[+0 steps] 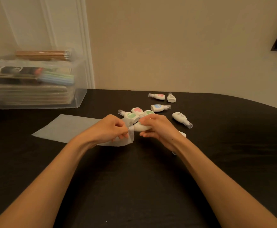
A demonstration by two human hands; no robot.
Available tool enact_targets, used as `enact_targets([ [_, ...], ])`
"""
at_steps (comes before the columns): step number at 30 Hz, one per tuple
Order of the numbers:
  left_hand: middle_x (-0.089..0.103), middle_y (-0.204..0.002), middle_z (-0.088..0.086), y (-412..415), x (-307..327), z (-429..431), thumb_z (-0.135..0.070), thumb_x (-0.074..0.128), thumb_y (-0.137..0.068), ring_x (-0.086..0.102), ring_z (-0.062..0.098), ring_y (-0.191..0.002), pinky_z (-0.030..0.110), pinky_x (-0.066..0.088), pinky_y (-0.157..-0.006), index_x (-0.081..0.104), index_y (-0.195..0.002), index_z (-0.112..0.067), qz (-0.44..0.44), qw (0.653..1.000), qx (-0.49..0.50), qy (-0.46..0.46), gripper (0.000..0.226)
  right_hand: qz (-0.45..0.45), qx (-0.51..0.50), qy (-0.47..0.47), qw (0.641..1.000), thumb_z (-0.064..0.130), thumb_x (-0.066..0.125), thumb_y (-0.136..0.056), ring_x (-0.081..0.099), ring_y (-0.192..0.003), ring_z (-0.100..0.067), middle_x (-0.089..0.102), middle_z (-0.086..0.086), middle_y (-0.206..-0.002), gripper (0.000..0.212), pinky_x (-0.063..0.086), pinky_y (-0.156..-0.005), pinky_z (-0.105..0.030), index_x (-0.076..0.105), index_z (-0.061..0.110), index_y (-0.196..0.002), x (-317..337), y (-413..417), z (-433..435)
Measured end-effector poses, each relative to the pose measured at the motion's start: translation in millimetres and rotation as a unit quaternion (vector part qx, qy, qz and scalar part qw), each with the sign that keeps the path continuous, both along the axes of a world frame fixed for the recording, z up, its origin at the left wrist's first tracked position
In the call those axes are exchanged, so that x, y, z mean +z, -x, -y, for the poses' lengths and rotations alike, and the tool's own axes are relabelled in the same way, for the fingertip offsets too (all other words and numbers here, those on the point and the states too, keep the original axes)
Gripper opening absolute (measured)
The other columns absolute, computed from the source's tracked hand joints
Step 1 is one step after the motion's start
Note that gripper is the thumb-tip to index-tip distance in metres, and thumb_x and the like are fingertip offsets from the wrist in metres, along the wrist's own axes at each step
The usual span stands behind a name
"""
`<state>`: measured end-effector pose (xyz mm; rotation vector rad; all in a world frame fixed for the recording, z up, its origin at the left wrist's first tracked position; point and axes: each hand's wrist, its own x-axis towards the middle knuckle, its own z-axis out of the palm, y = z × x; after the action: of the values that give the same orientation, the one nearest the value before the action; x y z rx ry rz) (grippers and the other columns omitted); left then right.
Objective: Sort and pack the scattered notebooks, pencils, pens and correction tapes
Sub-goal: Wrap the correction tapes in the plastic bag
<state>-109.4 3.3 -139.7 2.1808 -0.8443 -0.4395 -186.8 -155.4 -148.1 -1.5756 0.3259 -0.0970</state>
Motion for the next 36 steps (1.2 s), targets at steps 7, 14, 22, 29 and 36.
enact_targets([
  [7,0.062,-0.080,-0.003,6.0,0.7,0.4,-0.013,0.055,-0.088,0.051,0.008,-0.075,0.018,0.036,-0.061,0.067,-0.064,-0.019,0.035,0.997,0.006,0.065,0.028,-0.015,0.100,-0.091,0.991,-0.002,0.046,-0.092,0.068,-0.088,-0.011,0.059,-0.008,-0.119,0.029,0.055,-0.071,-0.018,0.056,0.006,-0.118,-3.7,5.1,-1.9],
  [14,0.056,-0.086,-0.007,2.4,-6.1,1.5,-0.014,0.058,-0.084,0.048,0.008,-0.082,0.021,0.033,-0.064,0.067,-0.062,-0.018,0.019,0.998,0.032,0.040,0.024,0.019,0.084,0.235,0.968,0.007,0.059,-0.089,0.055,-0.049,0.001,0.061,0.006,-0.069,0.020,0.042,-0.046,-0.010,0.069,0.011,-0.106,-15.1,3.5,-11.5],
  [22,0.035,-0.102,-0.006,1.5,-15.5,4.0,-0.040,0.074,-0.068,0.042,0.012,-0.094,0.025,0.039,-0.073,0.041,-0.085,-0.029,0.144,0.980,0.074,-0.117,0.039,-0.012,0.009,0.258,0.966,0.012,0.060,-0.088,0.053,-0.064,-0.003,0.063,0.004,-0.081,0.017,0.039,-0.048,-0.012,0.066,0.023,-0.100,-13.2,-4.2,-2.7],
  [29,0.048,-0.100,-0.017,-3.6,-12.3,-6.0,-0.012,0.066,-0.079,0.048,0.002,-0.094,0.011,0.038,-0.067,0.046,-0.089,-0.034,0.059,0.997,-0.048,-0.026,0.031,0.005,-0.007,0.352,0.936,0.024,0.067,-0.082,0.055,-0.076,-0.006,0.061,0.004,-0.084,0.030,0.044,-0.068,-0.023,0.062,0.020,-0.111,-20.5,-14.9,-9.0],
  [36,0.041,-0.098,-0.005,-11.9,-19.4,-10.8,-0.048,0.078,-0.064,0.046,0.014,-0.090,0.027,0.040,-0.068,0.043,-0.092,-0.024,0.183,0.963,0.167,-0.105,0.051,0.040,-0.067,0.384,0.920,0.006,0.059,-0.085,0.059,-0.077,-0.015,0.059,0.004,-0.075,0.014,0.049,-0.075,-0.031,0.056,0.020,-0.086,-27.6,-15.4,-7.5],
])
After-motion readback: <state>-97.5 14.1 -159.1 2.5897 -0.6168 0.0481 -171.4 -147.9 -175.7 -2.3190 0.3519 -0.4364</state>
